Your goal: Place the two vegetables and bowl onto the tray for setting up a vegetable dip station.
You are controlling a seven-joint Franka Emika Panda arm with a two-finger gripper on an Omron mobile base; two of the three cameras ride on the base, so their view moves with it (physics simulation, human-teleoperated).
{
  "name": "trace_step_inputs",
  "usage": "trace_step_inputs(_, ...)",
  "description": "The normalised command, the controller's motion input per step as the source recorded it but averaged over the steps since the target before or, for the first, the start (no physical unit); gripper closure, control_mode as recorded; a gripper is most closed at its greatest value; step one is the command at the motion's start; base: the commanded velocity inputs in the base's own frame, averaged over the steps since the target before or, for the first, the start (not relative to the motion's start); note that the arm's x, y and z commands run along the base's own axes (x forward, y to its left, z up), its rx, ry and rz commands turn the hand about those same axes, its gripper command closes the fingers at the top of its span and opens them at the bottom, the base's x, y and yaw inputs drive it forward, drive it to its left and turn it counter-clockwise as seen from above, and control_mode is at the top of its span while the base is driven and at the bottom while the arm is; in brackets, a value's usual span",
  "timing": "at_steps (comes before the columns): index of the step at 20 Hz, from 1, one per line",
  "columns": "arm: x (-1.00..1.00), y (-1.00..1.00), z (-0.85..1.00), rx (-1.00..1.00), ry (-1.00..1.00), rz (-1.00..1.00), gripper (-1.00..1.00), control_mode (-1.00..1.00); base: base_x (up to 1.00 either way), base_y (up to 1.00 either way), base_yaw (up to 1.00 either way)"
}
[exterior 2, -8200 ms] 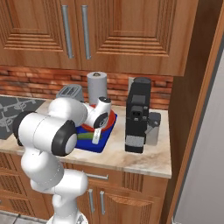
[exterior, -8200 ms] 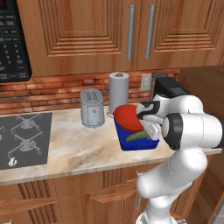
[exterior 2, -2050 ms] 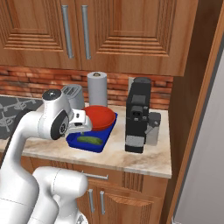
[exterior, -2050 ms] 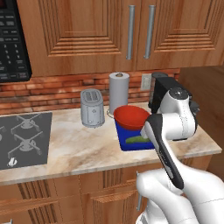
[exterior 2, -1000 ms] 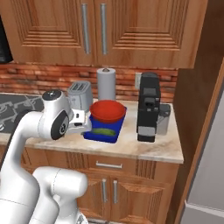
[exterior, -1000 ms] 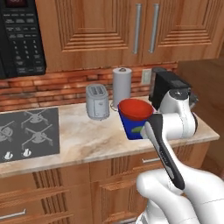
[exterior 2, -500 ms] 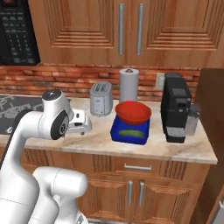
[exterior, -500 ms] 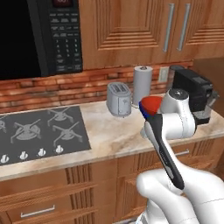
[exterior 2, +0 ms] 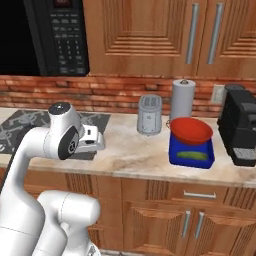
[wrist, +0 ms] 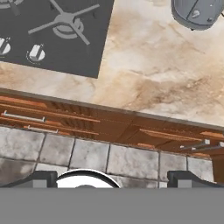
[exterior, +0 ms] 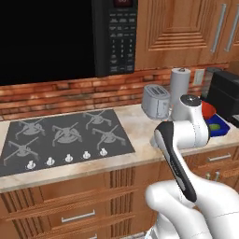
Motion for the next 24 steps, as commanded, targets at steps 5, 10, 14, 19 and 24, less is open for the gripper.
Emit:
trace_step_inputs(5, 0.00, 0.00, 0.00, 0.00, 0.00, 0.00, -1.00, 1.00, -0.02, 0.75, 0.00)
trace_step_inputs(10, 0.00, 0.00, 0.00, 0.00, 0.00, 0.00, -1.00, 1.00, -0.02, 0.74, 0.05)
trace_step_inputs(14, 0.00, 0.00, 0.00, 0.00, 0.00, 0.00, -1.00, 1.00, -0.01, 0.74, 0.08)
trace_step_inputs(19, 0.00, 0.00, 0.00, 0.00, 0.00, 0.00, -1.00, 1.00, 0.00, 0.75, 0.06)
trace_step_inputs(24, 0.00, 0.00, 0.00, 0.00, 0.00, 0.00, -1.00, 1.00, 0.00, 0.75, 0.04)
